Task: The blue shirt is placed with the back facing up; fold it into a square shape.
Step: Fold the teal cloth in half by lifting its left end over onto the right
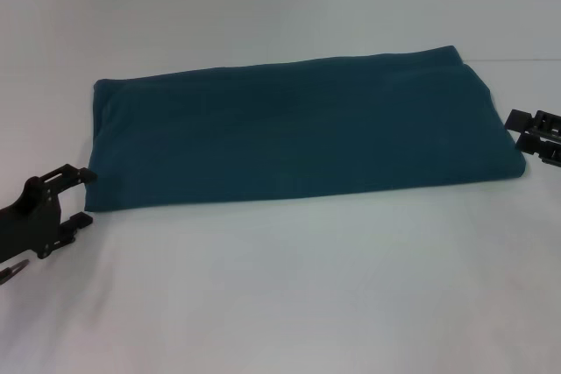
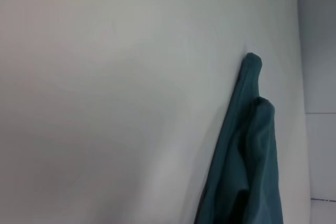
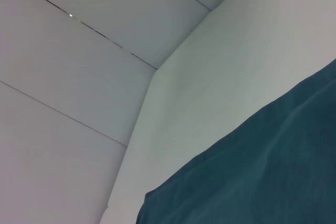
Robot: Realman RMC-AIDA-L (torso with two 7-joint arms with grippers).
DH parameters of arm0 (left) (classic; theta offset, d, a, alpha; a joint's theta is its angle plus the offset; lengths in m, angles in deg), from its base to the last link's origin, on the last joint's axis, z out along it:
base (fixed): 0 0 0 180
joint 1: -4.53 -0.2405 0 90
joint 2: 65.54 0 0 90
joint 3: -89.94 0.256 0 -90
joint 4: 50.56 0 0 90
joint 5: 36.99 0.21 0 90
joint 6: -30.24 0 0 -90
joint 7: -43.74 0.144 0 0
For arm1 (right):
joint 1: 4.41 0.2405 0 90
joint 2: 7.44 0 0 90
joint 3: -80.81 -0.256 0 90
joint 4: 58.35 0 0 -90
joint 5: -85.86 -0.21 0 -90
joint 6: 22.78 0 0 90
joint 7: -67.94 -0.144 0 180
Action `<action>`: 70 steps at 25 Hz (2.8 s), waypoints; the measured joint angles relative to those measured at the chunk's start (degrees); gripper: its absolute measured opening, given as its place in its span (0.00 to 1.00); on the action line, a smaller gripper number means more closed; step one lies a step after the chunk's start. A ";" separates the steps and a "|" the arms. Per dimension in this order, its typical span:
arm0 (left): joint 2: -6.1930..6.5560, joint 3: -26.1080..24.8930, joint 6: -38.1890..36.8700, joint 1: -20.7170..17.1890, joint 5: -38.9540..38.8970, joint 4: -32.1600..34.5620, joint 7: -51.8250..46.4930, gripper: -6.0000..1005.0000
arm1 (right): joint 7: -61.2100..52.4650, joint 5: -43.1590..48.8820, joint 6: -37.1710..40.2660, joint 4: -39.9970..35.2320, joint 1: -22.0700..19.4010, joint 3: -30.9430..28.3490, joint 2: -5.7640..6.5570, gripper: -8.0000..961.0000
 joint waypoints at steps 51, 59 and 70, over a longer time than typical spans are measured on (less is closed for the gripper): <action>0.64 2.31 6.11 6.76 -3.54 -4.87 3.13 0.68 | 0.62 -0.24 -0.27 0.70 -0.75 -0.80 0.07 0.78; 0.81 2.52 6.45 6.77 -3.09 -5.01 3.04 0.29 | 0.62 -0.46 -0.32 0.70 -0.74 -1.04 0.08 0.78; 1.21 2.84 5.36 5.47 -2.57 -3.29 6.24 0.06 | 0.46 -0.45 -0.84 0.70 -0.83 -1.82 0.13 0.78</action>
